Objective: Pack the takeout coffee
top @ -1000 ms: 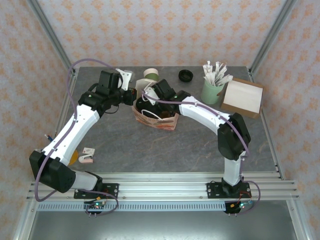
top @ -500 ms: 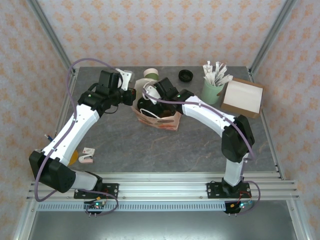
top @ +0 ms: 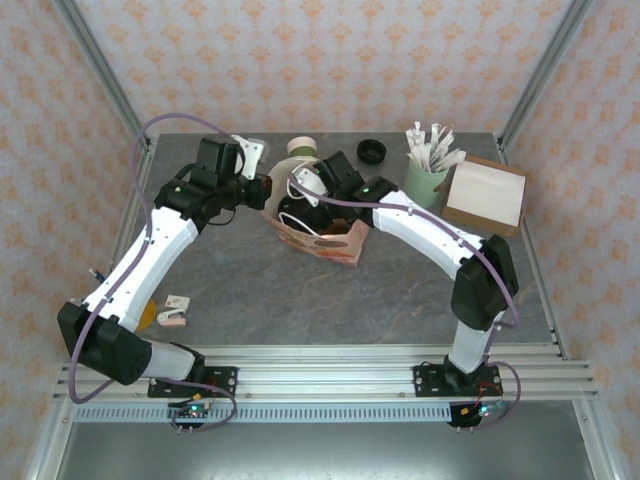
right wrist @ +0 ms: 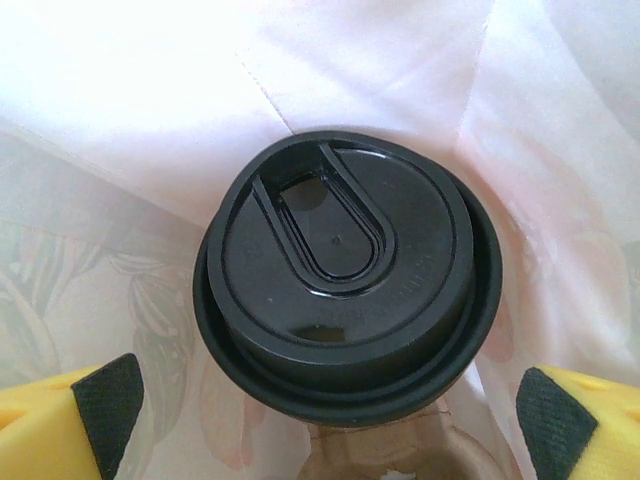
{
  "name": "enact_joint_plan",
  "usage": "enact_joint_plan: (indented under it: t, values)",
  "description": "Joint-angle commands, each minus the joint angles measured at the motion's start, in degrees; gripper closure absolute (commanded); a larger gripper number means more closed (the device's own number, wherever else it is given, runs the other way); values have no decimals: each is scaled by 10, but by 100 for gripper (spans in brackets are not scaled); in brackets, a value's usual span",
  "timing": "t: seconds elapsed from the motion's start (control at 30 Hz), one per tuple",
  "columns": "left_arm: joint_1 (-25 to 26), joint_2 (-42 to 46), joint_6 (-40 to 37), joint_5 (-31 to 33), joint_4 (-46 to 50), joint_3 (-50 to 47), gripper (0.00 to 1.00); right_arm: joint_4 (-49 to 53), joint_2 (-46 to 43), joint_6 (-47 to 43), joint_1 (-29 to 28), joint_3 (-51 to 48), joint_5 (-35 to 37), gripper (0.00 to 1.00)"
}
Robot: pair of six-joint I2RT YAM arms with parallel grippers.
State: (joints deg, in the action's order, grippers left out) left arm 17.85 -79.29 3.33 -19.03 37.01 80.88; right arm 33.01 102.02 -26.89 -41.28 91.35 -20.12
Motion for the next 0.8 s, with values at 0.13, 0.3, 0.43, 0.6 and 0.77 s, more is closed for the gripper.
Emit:
enact_joint_plan:
  t: [0.13,0.3,0.43,0.6,0.77]
  values:
    - [-5,-18,0,20,32,36,100,-53,-41,-21,8,-32,-20,1]
    - [-5,-28,6,18,38,52,100,-85,-32,-24,9,-35,-43,1]
    - [-3,-39,17,24,49,71,100,-75,4,6,9,6,-32,1]
    - [6,-53,26,32,66,88,100,-10,44,31,8,62,-27,1]
    - [16,-62,58,40,78,95,100,41,52,48,5,78,-26,1]
